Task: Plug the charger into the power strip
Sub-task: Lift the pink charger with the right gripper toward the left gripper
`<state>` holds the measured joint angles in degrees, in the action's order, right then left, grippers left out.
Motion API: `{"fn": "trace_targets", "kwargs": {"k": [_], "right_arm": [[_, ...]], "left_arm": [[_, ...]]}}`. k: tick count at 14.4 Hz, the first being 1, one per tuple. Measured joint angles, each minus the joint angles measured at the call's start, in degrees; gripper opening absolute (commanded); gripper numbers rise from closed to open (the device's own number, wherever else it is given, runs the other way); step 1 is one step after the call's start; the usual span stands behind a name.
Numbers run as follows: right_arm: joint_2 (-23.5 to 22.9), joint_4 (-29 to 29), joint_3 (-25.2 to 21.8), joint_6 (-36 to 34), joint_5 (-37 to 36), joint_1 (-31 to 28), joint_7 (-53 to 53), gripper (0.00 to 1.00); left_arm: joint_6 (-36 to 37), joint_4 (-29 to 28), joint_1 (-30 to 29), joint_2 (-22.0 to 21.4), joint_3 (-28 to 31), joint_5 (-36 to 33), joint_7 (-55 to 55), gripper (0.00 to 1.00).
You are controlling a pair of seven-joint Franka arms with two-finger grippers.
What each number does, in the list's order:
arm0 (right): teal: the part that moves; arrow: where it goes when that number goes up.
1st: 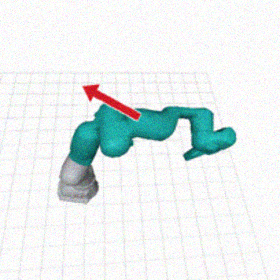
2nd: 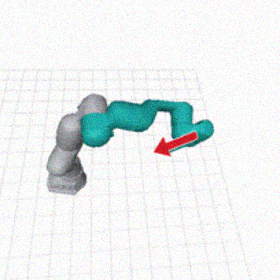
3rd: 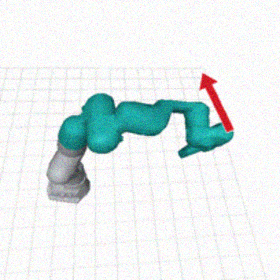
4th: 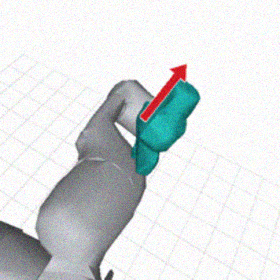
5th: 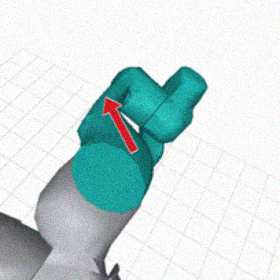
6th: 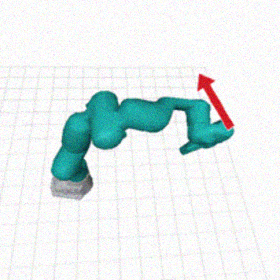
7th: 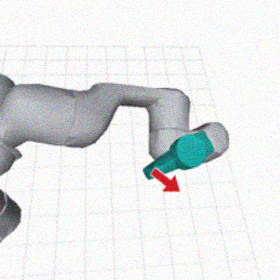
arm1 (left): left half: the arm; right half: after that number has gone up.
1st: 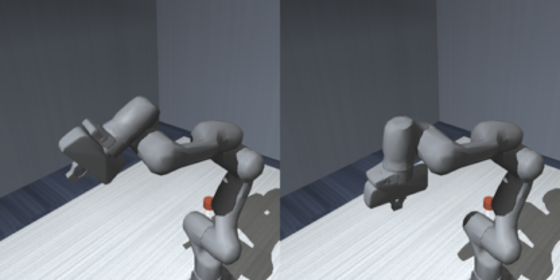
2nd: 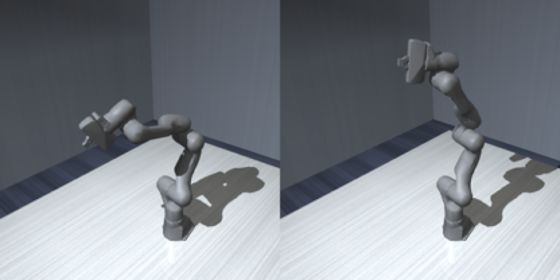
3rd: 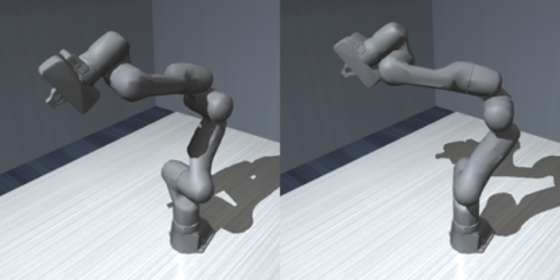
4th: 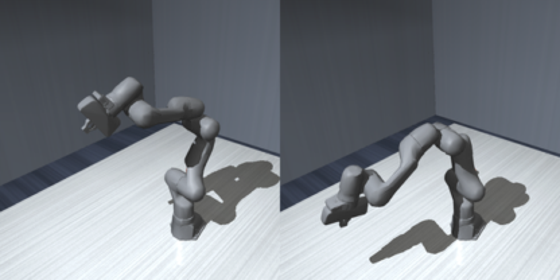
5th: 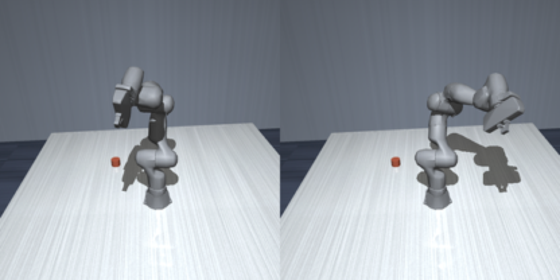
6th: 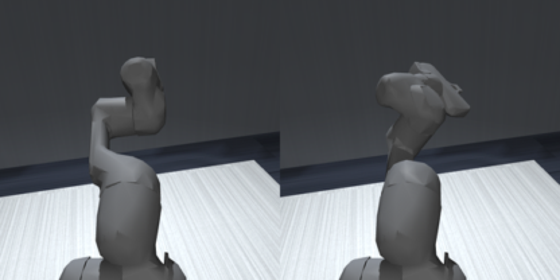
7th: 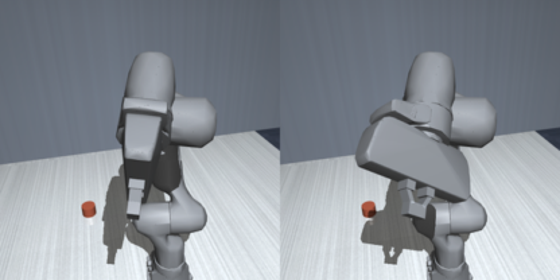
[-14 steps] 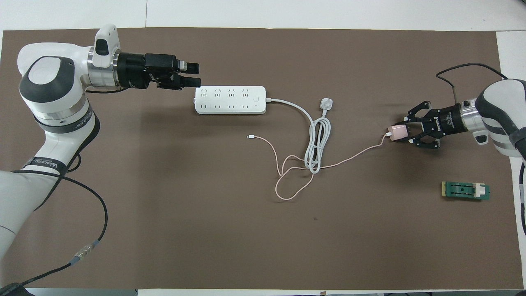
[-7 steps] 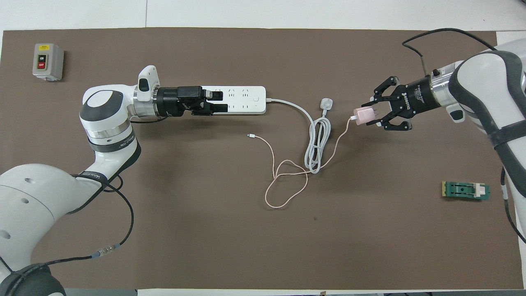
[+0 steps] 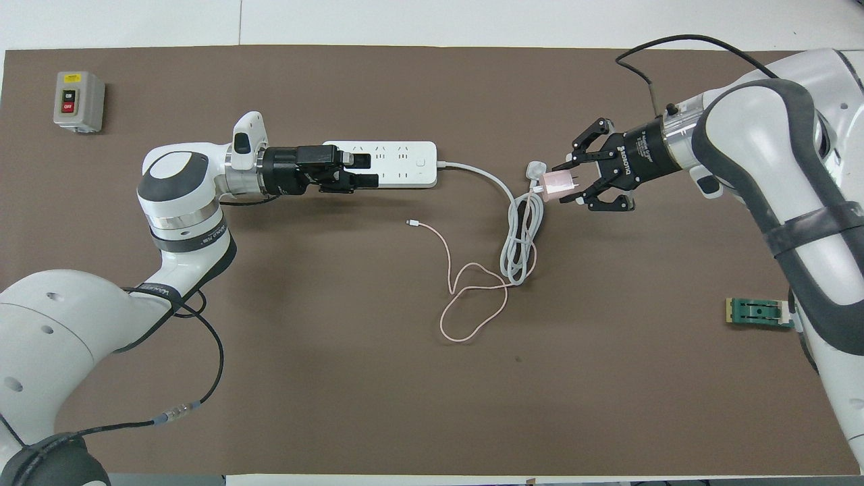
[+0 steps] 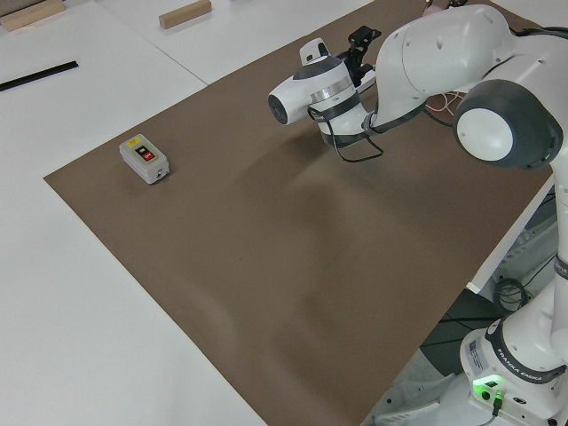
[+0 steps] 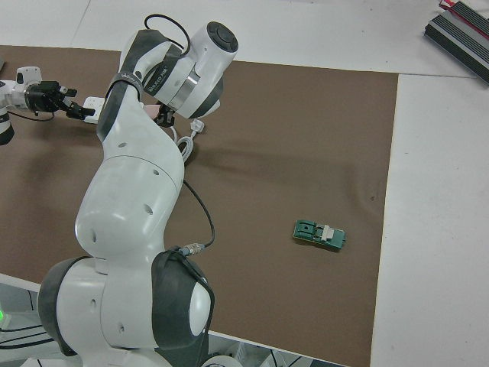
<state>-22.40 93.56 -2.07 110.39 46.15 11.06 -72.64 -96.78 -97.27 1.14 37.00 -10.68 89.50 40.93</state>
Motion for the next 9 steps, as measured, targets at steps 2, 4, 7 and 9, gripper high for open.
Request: {"fn": "trace_targets", "kwargs": {"k": [2,4,7,9], "right_arm": [[-0.1,0.0,0.0,4.6,0.2,3.8,-4.0,0.0],[-0.3,0.0,0.0,8.3,1.1,7.0,-6.0,0.0],[-1.3,0.0,0.1,13.4,1.9,11.3,-8.1,0.0],[-2.3,0.0,0.1,16.0,1.9,13.8,-9.0,0.0]], "left_arm": [[0.0,0.0,0.0,0.0,0.0,0.7,0.0,0.99],[0.0,0.0,0.0,0.0,0.0,1.0,0.0,0.99],[0.0,0.0,0.0,0.0,0.0,1.2,0.0,0.99],[0.0,0.0,0.0,0.0,0.0,1.2,0.0,0.99]]}}
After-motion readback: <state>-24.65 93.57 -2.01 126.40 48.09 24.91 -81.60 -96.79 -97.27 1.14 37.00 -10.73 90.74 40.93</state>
